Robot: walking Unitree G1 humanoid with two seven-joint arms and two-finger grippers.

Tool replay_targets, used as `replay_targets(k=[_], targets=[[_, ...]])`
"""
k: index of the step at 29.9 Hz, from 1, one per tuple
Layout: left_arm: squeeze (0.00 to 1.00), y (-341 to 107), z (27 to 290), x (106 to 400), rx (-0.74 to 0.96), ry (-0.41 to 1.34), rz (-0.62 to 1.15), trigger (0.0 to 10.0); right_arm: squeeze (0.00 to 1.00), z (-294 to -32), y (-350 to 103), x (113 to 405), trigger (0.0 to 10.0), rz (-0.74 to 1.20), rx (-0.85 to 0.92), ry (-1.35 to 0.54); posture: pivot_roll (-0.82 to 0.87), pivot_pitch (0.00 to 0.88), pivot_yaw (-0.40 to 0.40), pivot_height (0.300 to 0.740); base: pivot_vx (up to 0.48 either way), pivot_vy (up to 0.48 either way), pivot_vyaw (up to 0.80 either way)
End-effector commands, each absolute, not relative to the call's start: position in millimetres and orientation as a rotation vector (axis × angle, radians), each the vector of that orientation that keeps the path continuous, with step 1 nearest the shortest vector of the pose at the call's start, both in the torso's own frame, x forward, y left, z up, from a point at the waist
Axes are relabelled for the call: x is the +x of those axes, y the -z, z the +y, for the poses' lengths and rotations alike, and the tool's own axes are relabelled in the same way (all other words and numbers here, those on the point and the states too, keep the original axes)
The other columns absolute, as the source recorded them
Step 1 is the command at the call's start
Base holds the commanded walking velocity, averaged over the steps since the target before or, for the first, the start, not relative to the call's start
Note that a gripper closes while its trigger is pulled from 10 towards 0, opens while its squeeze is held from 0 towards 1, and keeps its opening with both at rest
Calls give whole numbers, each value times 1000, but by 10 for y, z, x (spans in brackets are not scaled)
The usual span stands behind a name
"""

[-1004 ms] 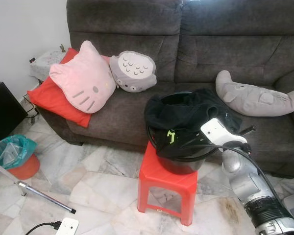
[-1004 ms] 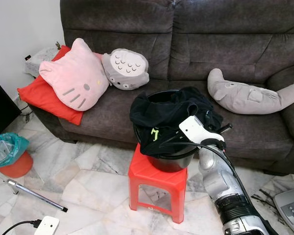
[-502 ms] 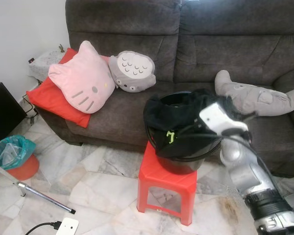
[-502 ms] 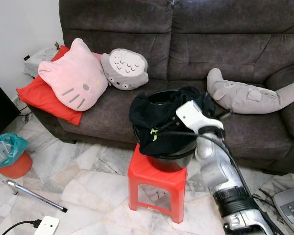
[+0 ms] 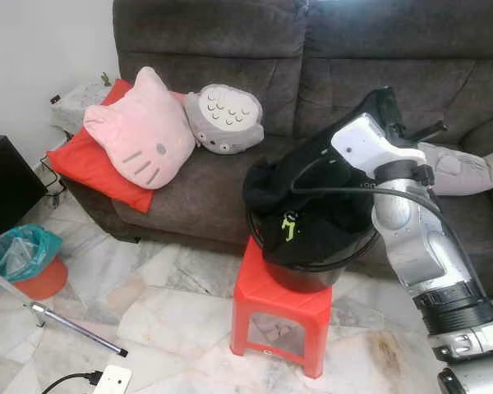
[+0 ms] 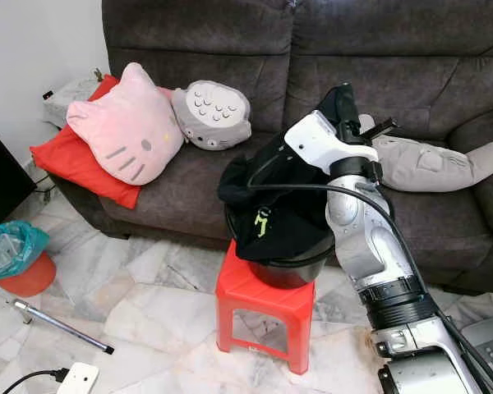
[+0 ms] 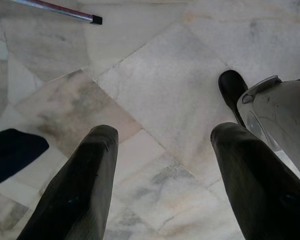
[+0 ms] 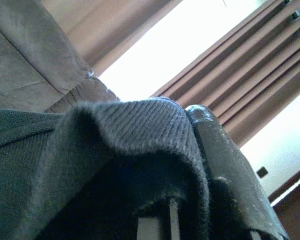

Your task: Hang hanger

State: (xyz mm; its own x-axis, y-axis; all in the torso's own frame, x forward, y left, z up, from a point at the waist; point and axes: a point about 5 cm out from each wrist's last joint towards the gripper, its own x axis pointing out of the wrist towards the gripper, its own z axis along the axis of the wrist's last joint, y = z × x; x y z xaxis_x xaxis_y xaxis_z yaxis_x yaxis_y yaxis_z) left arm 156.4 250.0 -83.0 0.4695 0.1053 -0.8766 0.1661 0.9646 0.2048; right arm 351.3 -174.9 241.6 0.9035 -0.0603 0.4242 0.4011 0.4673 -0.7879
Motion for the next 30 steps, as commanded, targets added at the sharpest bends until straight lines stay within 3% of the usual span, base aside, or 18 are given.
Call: replay_targets(k=[1, 8, 12, 19, 30], targets=[[0, 827, 2569, 1521, 302, 30, 1095, 10000, 0, -1653, -2574, 3458, 10000, -433, -1043, 284, -177, 0, 83, 740, 0, 0, 0], [0, 826, 2576, 1518, 303, 29, 1096, 10000, 0, -1643, -2810, 3365, 10000, -512, -1028, 316, -189, 0, 88, 740, 0, 0, 0], [0, 825, 2575, 1521, 299, 25, 1094, 10000, 0, -1779, -2363, 3374, 10000, -317, -875, 299, -180, 0, 90, 740, 0, 0, 0], [0, 818, 2582, 1530, 280, 11, 1083, 10000, 0, -1849, -1955, 3245, 10000, -140, -753, 308, -180, 0, 94, 740, 0, 0, 0], [0, 808, 2590, 1548, 279, 14, 1077, 10000, 0, -1864, -1680, 3179, 10000, -44, -640, 310, -178, 0, 102, 740, 0, 0, 0]])
